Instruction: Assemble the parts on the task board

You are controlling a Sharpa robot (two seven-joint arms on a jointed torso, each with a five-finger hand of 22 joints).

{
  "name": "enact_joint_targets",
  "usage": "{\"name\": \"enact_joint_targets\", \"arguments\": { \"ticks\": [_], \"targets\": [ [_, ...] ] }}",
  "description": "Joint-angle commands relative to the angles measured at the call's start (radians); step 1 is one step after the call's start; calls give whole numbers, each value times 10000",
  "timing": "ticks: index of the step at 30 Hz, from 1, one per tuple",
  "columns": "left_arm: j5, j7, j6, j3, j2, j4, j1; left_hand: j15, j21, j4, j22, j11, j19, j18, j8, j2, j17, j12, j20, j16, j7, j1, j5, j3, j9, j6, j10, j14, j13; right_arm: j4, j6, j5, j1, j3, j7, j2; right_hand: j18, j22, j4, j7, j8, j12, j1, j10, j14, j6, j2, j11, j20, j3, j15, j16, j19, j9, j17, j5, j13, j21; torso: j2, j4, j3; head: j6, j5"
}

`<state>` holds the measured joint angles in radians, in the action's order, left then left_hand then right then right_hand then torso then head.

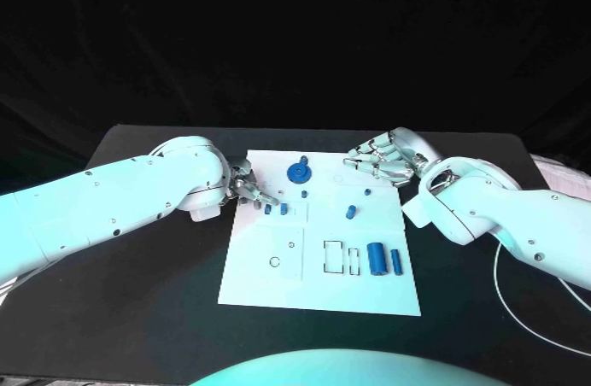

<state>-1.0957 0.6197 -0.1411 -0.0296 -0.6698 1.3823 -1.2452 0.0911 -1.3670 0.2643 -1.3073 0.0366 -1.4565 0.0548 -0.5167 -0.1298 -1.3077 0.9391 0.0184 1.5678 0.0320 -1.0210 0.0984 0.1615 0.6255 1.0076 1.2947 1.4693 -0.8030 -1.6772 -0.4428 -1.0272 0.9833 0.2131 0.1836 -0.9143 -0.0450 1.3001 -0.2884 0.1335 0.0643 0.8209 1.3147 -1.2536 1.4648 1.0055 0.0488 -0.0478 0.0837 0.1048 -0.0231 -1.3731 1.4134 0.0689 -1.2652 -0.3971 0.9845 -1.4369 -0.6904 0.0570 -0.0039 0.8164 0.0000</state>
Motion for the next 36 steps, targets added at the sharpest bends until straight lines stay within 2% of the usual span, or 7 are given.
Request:
{"name": "enact_joint_targets", "arguments": {
  "ticks": [1, 5, 11, 21, 24, 29, 36],
  "targets": [
    [730, -515, 1267, 18, -66, 82, -12, -28, 238, 148, -618, -57, 129, 96, 38, 56, -2496, -478, 37, -55, 69, -221, 66, -280, -30, -183, -299, 978, 538, 3, 102, -33, -18, 0, -86, 8, -169, -17, 1, 14, 38, -47, 31, 46, 443, 39, -89, -4, -7, 73, -27, 64, -48, 16, 10, 42, -9, 62, -2, 1, 4, -6, -13],
    [1681, -1431, 2064, 25, -242, 158, -16, -194, 1431, 257, 342, -267, 751, 374, 235, 310, -1647, -1416, 157, -640, 300, -490, 86, -773, -200, -735, -1063, 736, 1521, -1, 119, -32, -26, 0, -81, -8, -169, -17, 1, 14, 38, -47, 31, 46, 443, 39, -89, -4, -7, 73, -27, 64, -48, 16, 10, 42, -9, 62, -7, 4, 10, -6, -28],
    [2274, -3395, 2984, 19, -357, 254, -15, -656, 5786, 122, 3684, -793, 3034, 1171, 544, 796, 1658, -2213, 575, -3397, 845, -1510, 401, -1124, -675, -1694, -2527, -699, 2138, -2, 131, -31, -37, -1, -74, -40, -169, -17, 1, 14, 38, -47, 31, 46, 443, 39, -89, -4, -7, 73, -27, 64, -48, 16, 10, 42, -9, 62, -9, 10, 11, -25, -56],
    [-499, -5634, 3883, -128, 241, -169, 63, -1019, 7658, -1002, 4948, -1159, 3663, 1288, 1580, 489, 5488, -4254, 928, -6959, 1145, -4926, 264, 211, -2152, -2213, -3881, -2888, 4117, 4, 94, -30, -51, -1, -79, -23, -177, -53, 38, 19, 31, -91, 127, 87, 432, 27, -158, -4, -7, 77, -28, 108, -71, 12, 57, -50, -57, 85, -15, -9, 5, -88, -88],
    [-1320, -5964, 3860, -175, 493, -364, 109, -1078, 7786, -1049, 5038, -1206, 3518, 1297, 2057, 90, 5735, -4809, 934, -7053, 1164, -5099, 195, 549, -2785, -1749, -3627, -2813, 4854, 10, 101, -30, -55, -1, -81, -7, -183, -77, 52, 19, 30, -203, 195, 151, 406, 24, -206, -3, -8, 66, -28, 192, -86, 12, 167, -84, -151, 101, -26, -23, 11, -115, -101],
    [-2659, -6190, 3854, -235, 849, -641, 221, -920, 7551, -892, 4945, -1115, 2729, 1296, 2577, -419, 3873, -5380, 847, -5006, 1027, -4842, 223, 550, -3442, -957, -2865, -1329, 5670, 19, 116, -30, -62, -1, -81, 11, -188, -100, 66, 20, 30, -292, 304, 210, 393, 22, -266, -2, -10, 55, -30, 242, -99, 11, 212, -205, -233, 117, -22, -27, 16, -124, -122],
    [-3600, -5950, 3366, -278, 1233, -942, 365, -875, 5196, -875, 3107, -1143, 1307, 888, 3070, -472, 1772, -6271, 799, -2992, 995, -4858, 233, 720, -3958, -402, -2636, -166, 6488, 14, 122, -30, -66, -1, -75, 26, -186, -94, 65, 20, 30, -308, 341, 221, 394, 23, -282, -1, -11, 60, -31, 250, -95, 11, 214, -275, -254, 116, -14, 3, 17, -127, -143]
  ]
}}
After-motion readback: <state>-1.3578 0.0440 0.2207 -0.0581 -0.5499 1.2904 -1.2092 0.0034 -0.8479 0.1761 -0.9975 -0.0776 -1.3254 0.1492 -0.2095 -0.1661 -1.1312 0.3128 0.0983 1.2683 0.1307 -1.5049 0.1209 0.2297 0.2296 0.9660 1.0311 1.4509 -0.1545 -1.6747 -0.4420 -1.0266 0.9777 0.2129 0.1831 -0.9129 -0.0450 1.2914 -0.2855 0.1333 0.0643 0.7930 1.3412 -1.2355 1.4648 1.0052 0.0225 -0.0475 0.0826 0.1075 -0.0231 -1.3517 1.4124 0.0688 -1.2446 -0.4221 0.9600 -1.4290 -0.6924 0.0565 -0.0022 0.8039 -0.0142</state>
